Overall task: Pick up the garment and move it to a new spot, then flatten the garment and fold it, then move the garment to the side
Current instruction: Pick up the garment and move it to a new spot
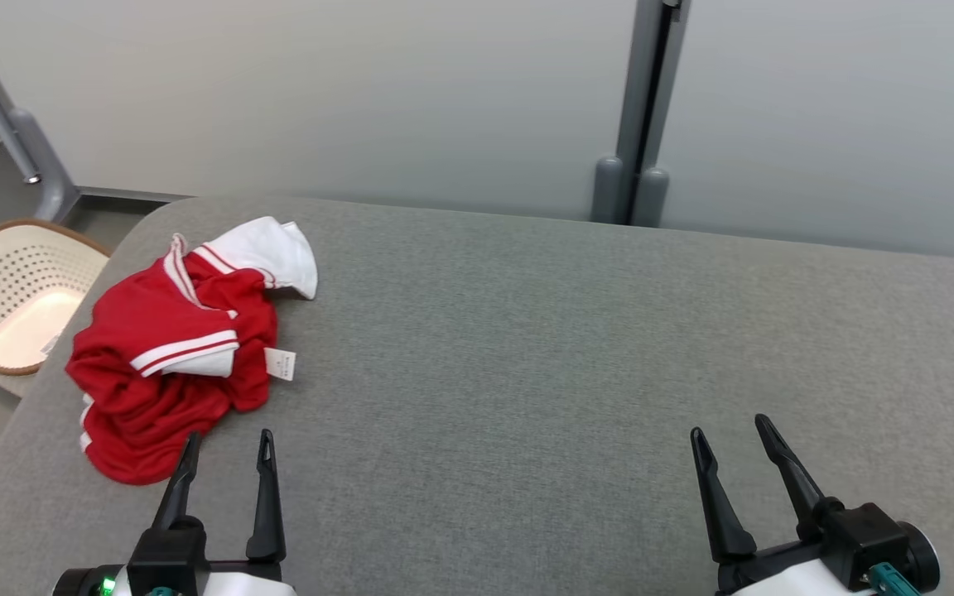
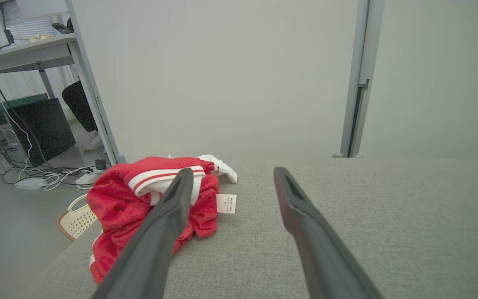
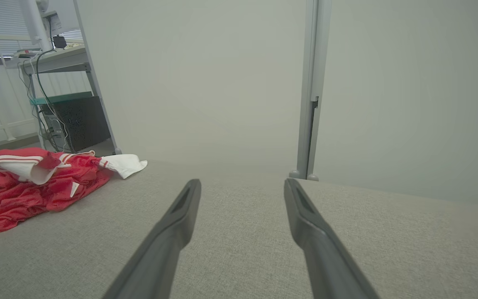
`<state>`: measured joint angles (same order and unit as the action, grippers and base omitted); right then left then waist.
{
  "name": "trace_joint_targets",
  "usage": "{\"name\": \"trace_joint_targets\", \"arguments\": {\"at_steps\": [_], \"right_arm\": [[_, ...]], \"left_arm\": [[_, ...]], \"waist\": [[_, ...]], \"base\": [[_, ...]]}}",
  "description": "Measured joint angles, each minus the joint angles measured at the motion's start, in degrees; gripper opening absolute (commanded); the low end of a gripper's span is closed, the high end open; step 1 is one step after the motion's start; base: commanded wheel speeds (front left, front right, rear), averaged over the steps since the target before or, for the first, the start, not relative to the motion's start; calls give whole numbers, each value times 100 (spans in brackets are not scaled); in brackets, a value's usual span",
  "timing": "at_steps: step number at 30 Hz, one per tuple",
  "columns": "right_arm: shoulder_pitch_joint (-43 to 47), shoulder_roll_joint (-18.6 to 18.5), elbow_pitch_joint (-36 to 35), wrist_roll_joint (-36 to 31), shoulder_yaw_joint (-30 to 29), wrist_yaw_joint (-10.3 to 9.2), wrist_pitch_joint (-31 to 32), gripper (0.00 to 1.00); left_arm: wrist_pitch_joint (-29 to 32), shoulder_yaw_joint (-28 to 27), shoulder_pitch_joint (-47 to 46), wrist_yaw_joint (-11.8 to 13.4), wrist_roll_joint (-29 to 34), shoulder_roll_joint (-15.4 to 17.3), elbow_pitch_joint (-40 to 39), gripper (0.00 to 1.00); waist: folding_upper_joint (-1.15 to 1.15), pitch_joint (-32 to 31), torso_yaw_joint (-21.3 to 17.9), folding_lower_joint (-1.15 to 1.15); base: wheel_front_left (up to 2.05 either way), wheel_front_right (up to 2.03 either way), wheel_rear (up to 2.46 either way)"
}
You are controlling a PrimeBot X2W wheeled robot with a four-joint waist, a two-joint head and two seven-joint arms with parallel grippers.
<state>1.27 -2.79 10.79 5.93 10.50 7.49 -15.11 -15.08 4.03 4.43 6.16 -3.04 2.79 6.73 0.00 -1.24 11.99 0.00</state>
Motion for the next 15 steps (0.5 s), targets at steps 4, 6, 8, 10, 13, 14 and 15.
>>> {"name": "trace_joint_targets", "arguments": {"at_steps": [4, 6, 8, 10, 13, 14, 15], "right_arm": [[31, -2, 14, 7, 2, 1, 0, 100], [80, -2, 22, 9, 2, 1, 0, 100], [107, -2, 24, 10, 4, 1, 0, 100], [109, -2, 30, 12, 8, 1, 0, 100], [116, -3, 45, 49, 16, 1, 0, 100], [122, -3, 49, 53, 24, 1, 0, 100], [129, -2, 54, 53, 33, 1, 0, 100]], "left_arm": [[-1, -75, 52, 5, 7, 0, -40, 100], [-1, -104, 106, 21, 22, -1, -55, 100], [-1, -151, 115, 21, 47, -1, -67, 100], [-1, -201, 120, 20, 57, -2, -84, 100], [-1, -268, 161, 13, 99, -1, -114, 100], [-1, -278, 184, 14, 102, -1, -118, 100], [-1, -290, 208, 22, 102, -2, -127, 100]], "waist": [[0, -49, 337, 0], [0, -75, 497, 0], [0, -105, 651, 0], [0, -135, 794, 0], [0, -180, 984, 0], [0, -194, 1037, 0], [0, -206, 1085, 0]], "base": [[0, 0, 0], [0, 0, 0], [0, 0, 0], [0, 0, 0], [0, 0, 0], [0, 0, 0], [0, 0, 0]]}}
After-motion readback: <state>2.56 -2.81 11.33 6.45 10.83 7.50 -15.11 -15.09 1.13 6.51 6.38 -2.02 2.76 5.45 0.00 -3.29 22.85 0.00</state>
